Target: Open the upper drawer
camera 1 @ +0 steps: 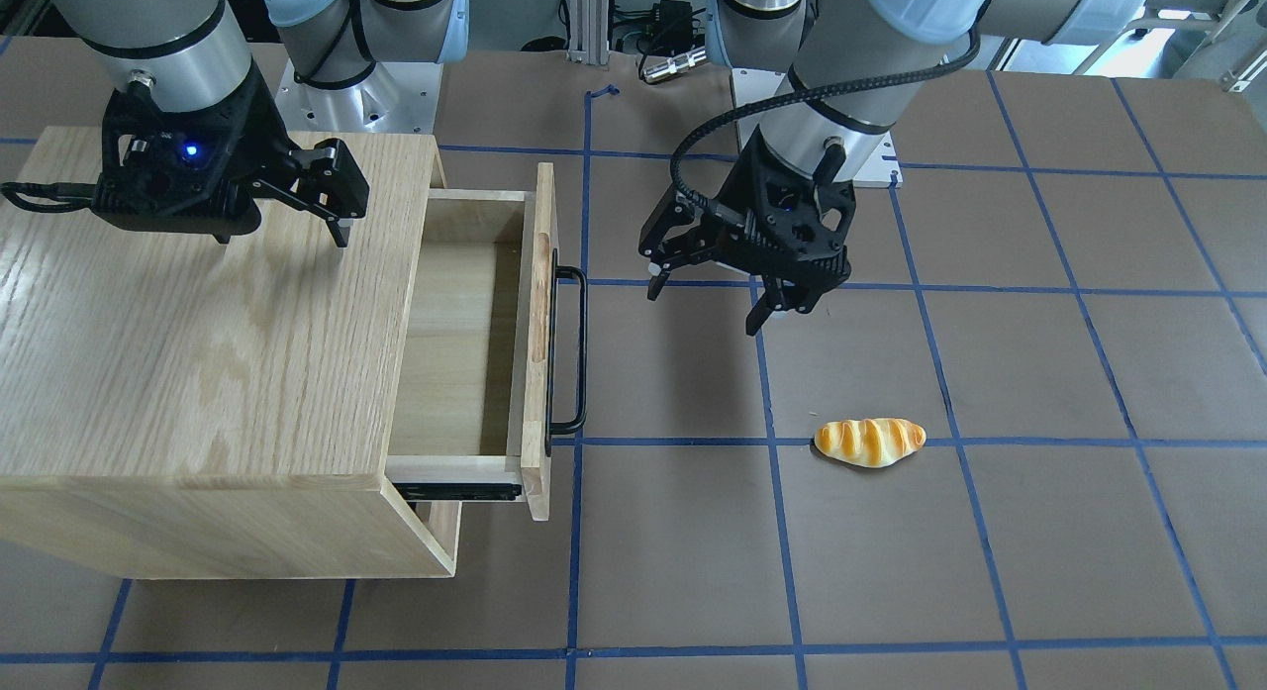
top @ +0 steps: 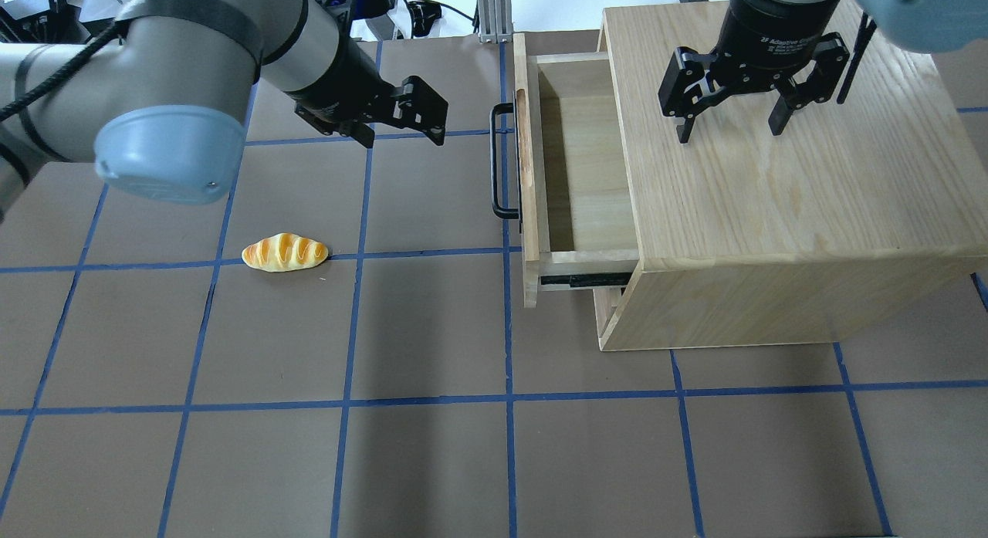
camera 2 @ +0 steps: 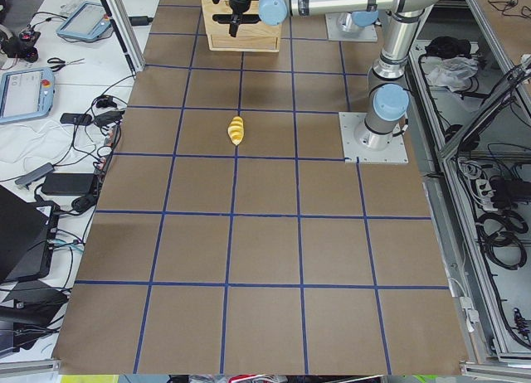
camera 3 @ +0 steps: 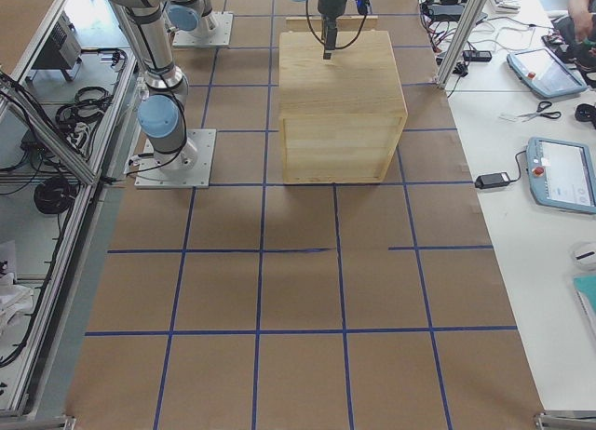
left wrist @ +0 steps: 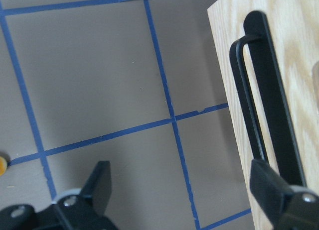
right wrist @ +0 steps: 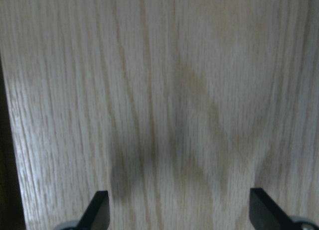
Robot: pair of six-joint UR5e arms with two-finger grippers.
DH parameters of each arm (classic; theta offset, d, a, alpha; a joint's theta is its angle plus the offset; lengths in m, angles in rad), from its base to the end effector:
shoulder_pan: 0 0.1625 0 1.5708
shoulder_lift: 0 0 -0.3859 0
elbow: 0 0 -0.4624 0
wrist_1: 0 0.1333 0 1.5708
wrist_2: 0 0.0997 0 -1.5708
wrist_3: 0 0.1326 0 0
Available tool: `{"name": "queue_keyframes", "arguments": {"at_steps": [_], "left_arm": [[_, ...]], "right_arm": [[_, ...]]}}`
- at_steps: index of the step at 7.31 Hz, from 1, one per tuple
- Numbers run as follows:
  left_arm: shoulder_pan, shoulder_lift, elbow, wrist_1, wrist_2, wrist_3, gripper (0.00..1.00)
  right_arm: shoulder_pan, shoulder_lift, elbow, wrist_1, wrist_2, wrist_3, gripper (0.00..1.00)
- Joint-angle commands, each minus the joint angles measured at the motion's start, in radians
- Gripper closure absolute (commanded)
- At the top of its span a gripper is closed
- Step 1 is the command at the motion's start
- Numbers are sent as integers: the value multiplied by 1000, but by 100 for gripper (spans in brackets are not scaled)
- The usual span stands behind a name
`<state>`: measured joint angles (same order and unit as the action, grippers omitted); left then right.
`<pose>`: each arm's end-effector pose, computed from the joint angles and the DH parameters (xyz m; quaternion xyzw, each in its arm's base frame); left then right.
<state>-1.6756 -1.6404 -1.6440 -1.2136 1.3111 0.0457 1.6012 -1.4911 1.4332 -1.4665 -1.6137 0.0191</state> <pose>-0.2302 -0.5884 0.3776 -0.0879 -0.9821 0.1022 0.1318 0.1454 -0.5816 0.4370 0.0061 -0.9995 -0.0227 0.0220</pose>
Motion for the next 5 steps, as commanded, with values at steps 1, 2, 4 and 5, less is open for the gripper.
{"name": "queue_keyframes", "arguments": {"at_steps": [1,2,4,5], "left_arm": [[23,63,47,-149,133,43,0],[46,82,112,-293,210,80,0],[126,83,196,-423,203,82,0],[123,77,191,-423,204,71,0]], "right_arm": [[0,0,0,0,0,1,0],[0,0,0,0,0,1,0],[0,0,0,0,0,1,0],[0,0,0,0,0,-1,0]]}}
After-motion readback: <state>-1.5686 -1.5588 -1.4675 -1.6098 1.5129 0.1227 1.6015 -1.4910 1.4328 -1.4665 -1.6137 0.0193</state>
